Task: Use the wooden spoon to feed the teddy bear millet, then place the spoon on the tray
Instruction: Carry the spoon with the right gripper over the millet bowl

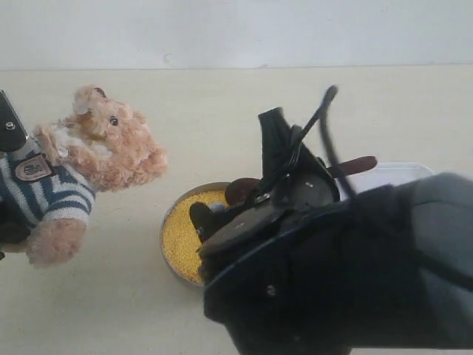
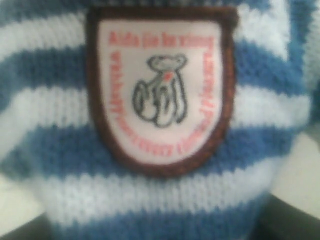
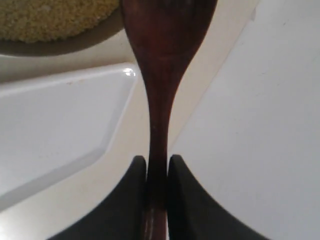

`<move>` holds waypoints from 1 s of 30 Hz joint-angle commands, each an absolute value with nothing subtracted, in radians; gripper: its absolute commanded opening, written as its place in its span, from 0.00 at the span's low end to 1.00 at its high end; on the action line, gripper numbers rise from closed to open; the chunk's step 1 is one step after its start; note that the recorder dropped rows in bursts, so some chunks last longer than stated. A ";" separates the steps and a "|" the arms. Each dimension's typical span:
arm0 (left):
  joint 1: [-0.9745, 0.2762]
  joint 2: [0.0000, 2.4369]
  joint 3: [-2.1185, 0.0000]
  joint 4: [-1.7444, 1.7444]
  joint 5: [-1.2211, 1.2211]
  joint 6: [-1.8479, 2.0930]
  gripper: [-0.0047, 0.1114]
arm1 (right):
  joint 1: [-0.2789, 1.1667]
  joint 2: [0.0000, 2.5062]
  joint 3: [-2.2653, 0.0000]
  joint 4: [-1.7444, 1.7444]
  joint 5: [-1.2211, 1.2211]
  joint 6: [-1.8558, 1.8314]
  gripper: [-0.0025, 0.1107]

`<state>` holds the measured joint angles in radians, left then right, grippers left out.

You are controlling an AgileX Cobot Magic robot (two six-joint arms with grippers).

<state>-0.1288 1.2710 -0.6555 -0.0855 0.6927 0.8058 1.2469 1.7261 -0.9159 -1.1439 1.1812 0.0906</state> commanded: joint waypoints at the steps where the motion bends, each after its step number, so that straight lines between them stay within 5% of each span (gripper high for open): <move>1: -0.138 1.271 -0.652 -0.085 0.682 0.795 0.07 | 1.255 1.810 -0.920 -1.224 1.221 0.036 0.02; 30: -0.138 1.271 -0.652 -0.095 0.658 0.795 0.07 | 1.321 1.847 -1.072 -0.890 1.129 -0.103 0.02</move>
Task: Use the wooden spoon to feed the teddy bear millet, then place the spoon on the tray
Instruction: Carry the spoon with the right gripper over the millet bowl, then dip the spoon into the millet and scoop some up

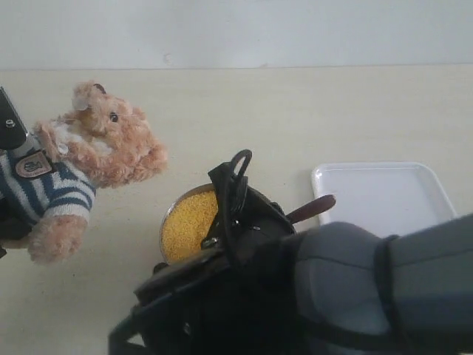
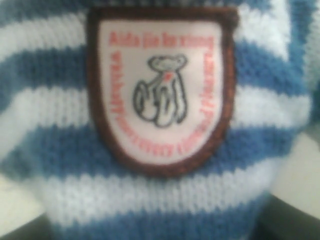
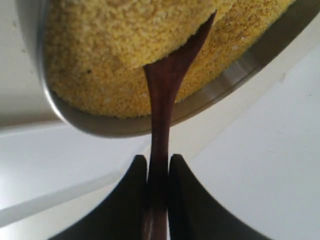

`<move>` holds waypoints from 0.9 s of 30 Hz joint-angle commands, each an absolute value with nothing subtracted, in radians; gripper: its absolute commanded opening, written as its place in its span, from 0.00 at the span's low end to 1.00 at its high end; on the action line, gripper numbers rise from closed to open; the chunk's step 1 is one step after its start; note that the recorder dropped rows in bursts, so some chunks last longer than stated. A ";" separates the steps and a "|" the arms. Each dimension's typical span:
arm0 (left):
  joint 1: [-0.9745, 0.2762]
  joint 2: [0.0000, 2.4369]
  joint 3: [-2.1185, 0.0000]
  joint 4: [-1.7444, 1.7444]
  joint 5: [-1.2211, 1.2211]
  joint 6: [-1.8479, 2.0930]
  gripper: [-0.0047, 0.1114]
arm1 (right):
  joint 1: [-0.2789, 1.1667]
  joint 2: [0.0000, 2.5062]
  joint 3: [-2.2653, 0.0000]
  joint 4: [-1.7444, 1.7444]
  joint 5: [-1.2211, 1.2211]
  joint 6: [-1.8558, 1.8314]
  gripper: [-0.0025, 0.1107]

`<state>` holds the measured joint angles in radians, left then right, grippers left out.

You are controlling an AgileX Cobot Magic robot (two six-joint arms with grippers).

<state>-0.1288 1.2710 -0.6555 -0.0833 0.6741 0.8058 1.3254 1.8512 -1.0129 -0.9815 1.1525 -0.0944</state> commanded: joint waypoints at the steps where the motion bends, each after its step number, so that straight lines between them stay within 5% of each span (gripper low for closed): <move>1: -0.138 1.271 -0.652 -0.097 0.660 0.795 0.07 | 1.315 1.847 -1.085 -0.866 1.129 -0.103 0.02; 27: -0.138 1.271 -0.652 -0.097 0.660 0.778 0.07 | 1.063 1.847 -1.233 -0.400 1.208 -0.086 0.02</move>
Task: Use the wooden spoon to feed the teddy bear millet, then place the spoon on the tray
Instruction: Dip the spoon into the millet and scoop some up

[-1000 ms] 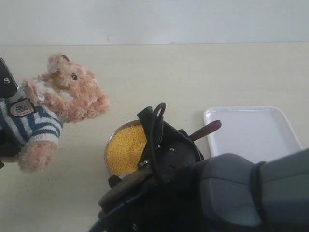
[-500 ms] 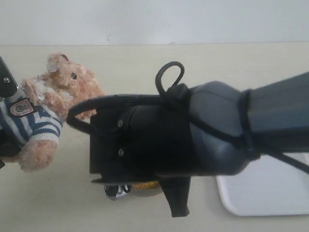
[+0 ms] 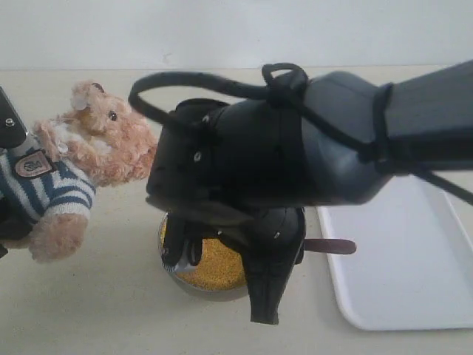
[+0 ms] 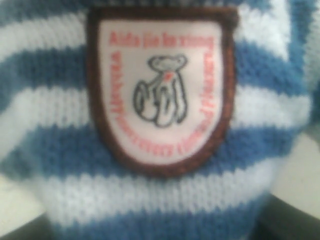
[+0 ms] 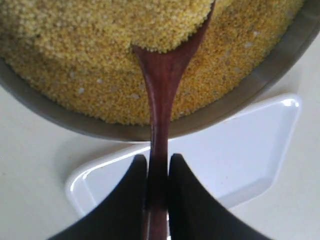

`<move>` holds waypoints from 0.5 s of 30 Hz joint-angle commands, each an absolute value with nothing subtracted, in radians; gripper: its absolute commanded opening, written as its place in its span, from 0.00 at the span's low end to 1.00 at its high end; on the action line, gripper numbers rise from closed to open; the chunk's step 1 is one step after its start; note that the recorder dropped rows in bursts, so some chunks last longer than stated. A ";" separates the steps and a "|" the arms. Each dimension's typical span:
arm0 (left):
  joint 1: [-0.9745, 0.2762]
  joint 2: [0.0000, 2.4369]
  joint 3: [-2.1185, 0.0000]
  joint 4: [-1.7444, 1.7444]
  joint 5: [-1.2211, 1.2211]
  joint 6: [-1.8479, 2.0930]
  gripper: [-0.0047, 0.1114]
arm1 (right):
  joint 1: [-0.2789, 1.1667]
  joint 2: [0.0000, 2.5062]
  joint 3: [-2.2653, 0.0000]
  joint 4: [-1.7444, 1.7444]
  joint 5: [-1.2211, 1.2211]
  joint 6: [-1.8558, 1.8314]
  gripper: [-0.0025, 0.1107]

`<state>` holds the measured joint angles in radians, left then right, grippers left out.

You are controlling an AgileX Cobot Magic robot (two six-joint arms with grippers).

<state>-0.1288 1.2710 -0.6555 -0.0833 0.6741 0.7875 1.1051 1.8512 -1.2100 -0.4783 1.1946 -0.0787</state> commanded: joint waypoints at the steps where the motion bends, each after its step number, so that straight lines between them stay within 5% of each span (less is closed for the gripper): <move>1: -0.138 1.271 -0.652 -0.097 0.660 0.778 0.07 | 1.055 1.847 -1.240 -0.391 1.212 -0.086 0.02; 15: -0.138 1.271 -0.652 -0.097 0.658 0.778 0.07 | 1.003 1.822 -1.259 -0.327 1.221 -0.094 0.02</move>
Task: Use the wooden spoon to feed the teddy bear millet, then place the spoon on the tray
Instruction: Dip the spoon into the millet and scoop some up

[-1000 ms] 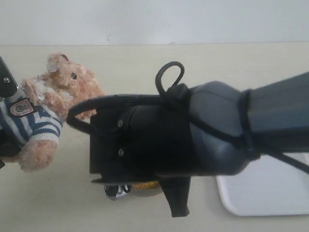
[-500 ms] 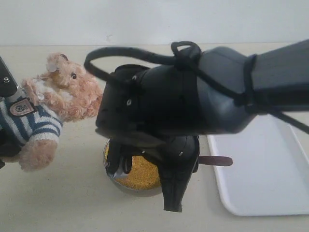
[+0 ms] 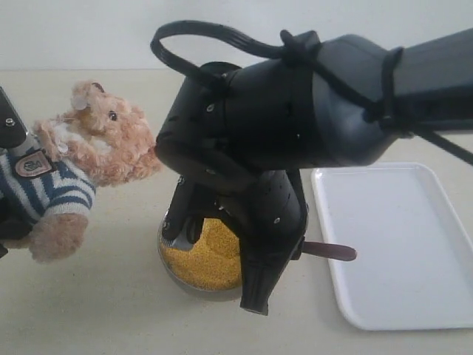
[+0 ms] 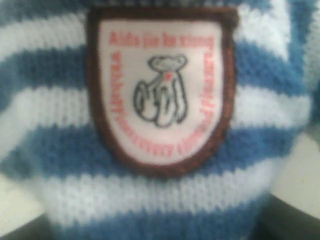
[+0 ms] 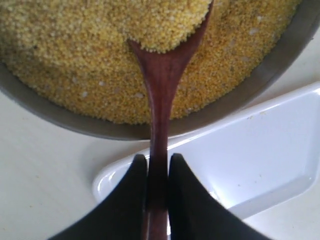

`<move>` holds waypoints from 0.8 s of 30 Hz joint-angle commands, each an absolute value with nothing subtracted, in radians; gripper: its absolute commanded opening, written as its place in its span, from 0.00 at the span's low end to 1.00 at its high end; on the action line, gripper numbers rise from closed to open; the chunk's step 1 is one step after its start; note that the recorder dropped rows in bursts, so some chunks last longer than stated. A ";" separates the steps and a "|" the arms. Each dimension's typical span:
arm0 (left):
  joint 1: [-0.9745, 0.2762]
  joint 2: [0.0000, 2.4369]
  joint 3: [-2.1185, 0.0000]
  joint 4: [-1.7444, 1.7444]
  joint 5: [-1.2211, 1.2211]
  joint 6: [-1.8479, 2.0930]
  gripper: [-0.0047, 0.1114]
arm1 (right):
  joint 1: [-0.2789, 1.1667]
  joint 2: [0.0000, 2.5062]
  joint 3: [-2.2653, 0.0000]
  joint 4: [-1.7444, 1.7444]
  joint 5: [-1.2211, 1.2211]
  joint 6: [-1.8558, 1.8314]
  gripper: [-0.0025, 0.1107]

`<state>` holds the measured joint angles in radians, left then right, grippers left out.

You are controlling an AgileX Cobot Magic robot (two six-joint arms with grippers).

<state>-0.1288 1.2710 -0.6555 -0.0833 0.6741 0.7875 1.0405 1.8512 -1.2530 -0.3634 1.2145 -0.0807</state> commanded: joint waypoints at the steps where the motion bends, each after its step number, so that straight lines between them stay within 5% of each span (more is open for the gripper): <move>1: -0.138 1.271 -0.652 -0.097 0.658 0.778 0.07 | 0.992 1.814 -1.259 -0.314 1.221 -0.096 0.02; 24: -0.193 1.271 -0.652 -0.029 0.704 0.808 0.07 | 0.902 1.730 -1.327 -0.103 1.221 -0.174 0.02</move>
